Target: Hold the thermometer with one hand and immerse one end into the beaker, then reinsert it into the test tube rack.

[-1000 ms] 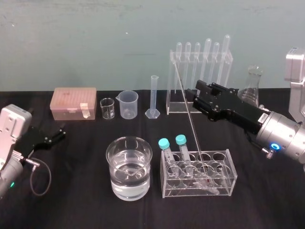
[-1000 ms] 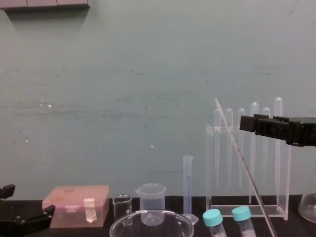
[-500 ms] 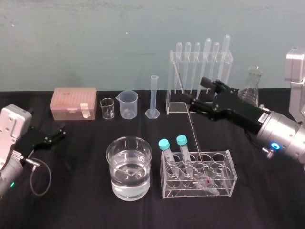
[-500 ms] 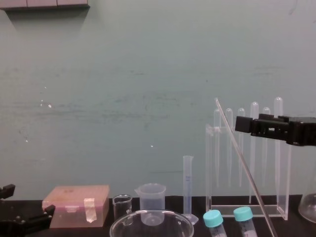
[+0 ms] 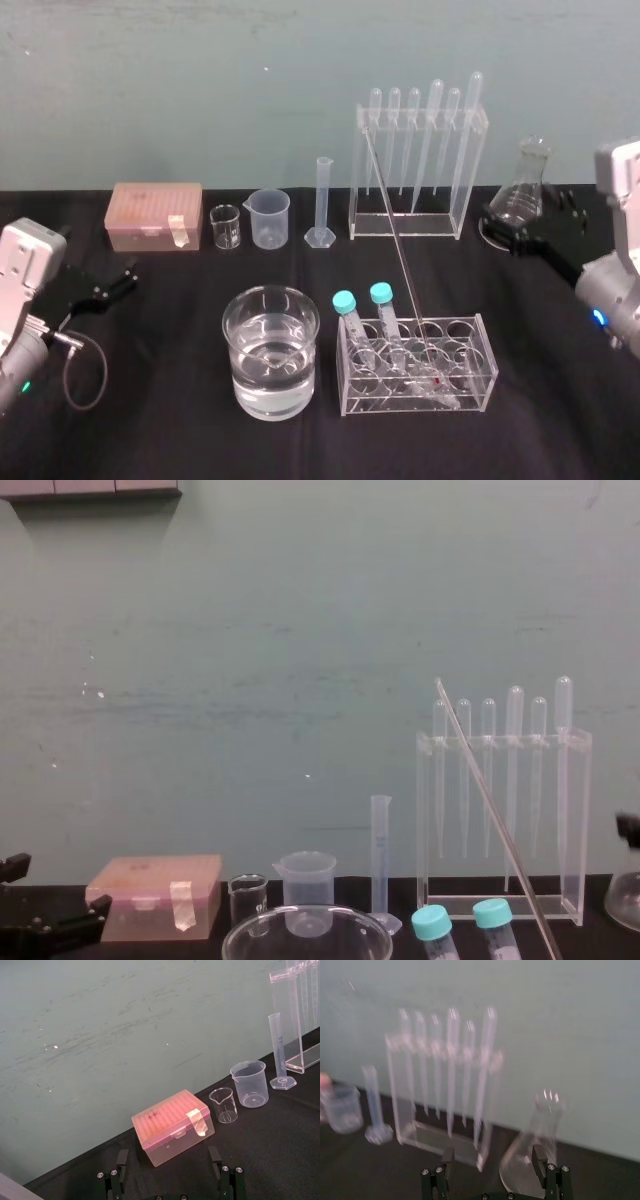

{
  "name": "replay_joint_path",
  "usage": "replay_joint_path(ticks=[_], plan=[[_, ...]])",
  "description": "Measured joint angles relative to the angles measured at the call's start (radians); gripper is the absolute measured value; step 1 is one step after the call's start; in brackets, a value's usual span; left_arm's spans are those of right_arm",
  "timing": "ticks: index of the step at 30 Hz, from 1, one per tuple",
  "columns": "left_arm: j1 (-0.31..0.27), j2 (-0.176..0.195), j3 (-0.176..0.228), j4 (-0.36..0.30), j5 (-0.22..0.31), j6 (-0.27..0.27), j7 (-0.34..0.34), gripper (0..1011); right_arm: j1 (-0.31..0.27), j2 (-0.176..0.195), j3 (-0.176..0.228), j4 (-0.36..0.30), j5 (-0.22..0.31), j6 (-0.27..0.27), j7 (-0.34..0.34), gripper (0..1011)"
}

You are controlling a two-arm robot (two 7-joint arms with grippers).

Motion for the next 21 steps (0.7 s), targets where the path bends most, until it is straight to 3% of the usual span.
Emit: replay_joint_path(ticks=[21], plan=[[0.0,0.0,0.0,0.0,0.0,0.0,0.0,1008,0.001,-0.001,0.004,-0.008,0.008,-0.012,0.004,1004]])
